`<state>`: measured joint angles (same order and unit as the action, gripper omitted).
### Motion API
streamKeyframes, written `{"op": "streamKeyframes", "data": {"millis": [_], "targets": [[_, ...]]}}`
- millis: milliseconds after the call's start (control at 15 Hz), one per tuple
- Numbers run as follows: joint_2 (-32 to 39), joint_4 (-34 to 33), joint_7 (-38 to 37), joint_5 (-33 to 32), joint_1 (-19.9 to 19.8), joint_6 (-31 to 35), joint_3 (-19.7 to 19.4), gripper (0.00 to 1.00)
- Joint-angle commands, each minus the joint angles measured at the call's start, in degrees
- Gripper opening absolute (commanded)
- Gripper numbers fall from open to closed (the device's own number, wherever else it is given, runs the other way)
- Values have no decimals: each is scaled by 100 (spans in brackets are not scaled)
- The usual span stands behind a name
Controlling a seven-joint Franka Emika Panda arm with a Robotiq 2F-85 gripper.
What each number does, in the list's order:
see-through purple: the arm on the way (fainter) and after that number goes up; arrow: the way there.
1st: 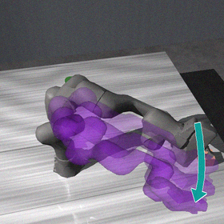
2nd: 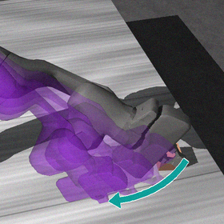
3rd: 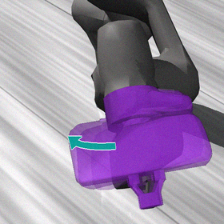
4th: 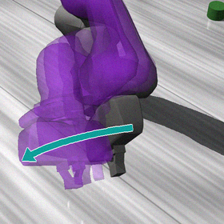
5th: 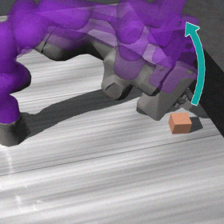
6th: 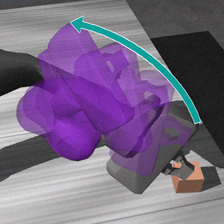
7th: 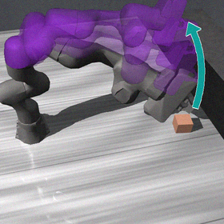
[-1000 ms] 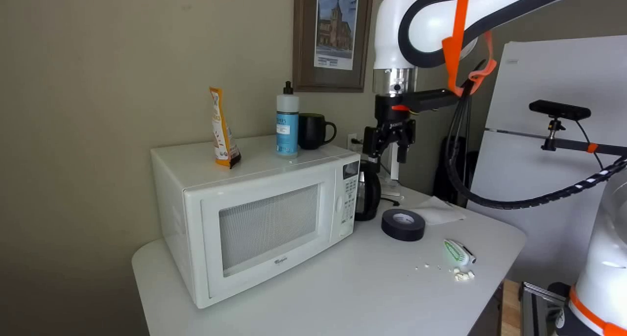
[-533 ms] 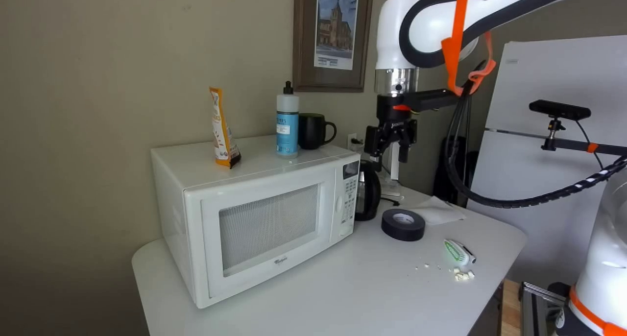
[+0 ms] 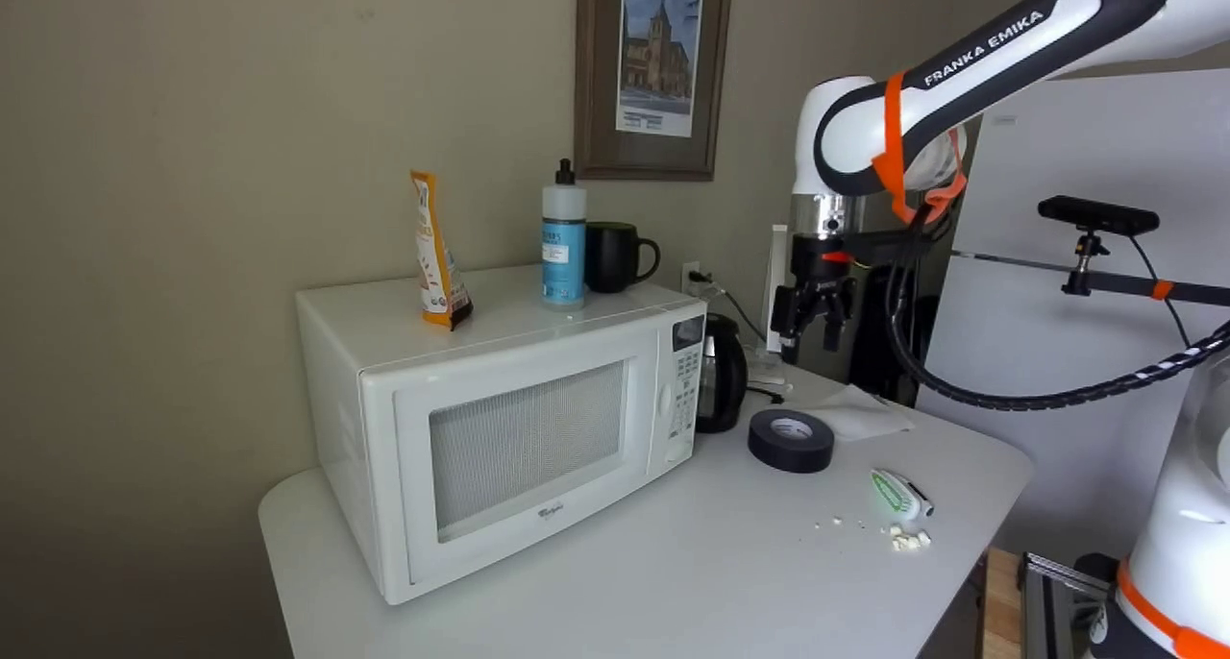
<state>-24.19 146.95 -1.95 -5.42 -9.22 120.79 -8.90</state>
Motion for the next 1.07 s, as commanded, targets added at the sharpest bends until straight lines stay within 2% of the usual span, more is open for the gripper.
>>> {"op": "streamKeyframes", "data": {"millis": [0, 133, 267, 333, 800, 1000], "targets": [[493, 201, 670, 108, -333, 429, -594, 100], [787, 242, 872, 157, -550, 542, -901, 100], [1051, 153, 677, 138, -732, 580, -1006, 100], [779, 196, 712, 57, -689, 423, -893, 100], [1068, 147, 708, 53, -796, 550, -973, 100], [1566, 64, 1599, -8, -930, 692, -1309, 100]]}}
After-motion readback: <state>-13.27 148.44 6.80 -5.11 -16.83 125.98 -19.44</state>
